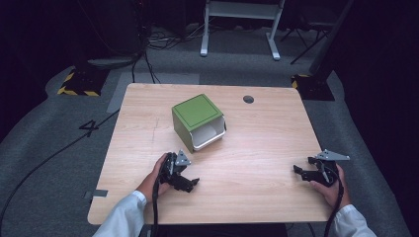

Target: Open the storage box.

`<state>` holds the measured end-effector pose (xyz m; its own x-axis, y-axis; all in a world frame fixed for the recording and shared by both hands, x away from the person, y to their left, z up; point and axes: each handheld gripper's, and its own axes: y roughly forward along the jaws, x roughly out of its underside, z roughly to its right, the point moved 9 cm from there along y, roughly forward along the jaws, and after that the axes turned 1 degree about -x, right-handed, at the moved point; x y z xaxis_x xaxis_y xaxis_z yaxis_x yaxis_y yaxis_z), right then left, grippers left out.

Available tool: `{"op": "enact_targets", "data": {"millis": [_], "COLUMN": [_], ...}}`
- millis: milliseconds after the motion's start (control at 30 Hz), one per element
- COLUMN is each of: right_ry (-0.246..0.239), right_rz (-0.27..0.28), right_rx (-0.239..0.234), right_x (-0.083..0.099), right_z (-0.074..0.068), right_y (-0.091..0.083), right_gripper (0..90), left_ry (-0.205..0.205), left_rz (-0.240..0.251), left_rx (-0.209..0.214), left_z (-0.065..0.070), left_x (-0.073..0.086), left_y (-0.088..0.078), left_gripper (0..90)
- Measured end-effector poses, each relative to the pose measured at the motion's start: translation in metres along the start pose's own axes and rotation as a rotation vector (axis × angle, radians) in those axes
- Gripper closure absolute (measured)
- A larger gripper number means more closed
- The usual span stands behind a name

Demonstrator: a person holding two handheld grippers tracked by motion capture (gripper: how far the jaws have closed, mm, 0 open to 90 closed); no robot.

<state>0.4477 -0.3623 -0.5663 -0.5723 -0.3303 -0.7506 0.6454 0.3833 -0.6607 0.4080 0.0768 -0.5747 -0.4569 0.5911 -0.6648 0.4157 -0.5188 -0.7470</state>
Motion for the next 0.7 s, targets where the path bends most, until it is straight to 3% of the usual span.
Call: {"op": "enact_targets", "data": {"millis": [267,400,467,533,633,700], "right_ry": [0.002,0.002,0.001,0.002,0.002,0.001], "right_rz": [0.000,0.000,-0.001,-0.001,0.000,0.000], "right_rx": [0.002,0.002,0.002,0.004,0.004,0.003], "right_x": [0.000,0.000,0.000,0.001,0.001,0.001], "right_z": [0.000,0.000,0.000,0.000,0.000,0.000], "right_y": [0.000,0.000,0.000,-0.001,-0.001,-0.001], "right_gripper": [20.3,20.3,20.3,20.3,20.3,20.3], "left_ry": [0.039,0.054,0.068,0.070,0.097,0.114], "left_rz": [0.001,-0.010,-0.004,-0.001,0.011,0.022], "left_rx": [0.040,0.036,0.048,0.062,0.076,0.080], "left_z": [-0.001,0.000,0.003,0.004,0.007,0.009], "left_x": [0.001,0.001,-0.001,-0.003,-0.006,-0.009], "left_y": [-0.001,-0.002,-0.004,-0.007,-0.011,-0.014], "left_gripper": [0.5,1.0,5.9,20.1,14.9,19.1]}}
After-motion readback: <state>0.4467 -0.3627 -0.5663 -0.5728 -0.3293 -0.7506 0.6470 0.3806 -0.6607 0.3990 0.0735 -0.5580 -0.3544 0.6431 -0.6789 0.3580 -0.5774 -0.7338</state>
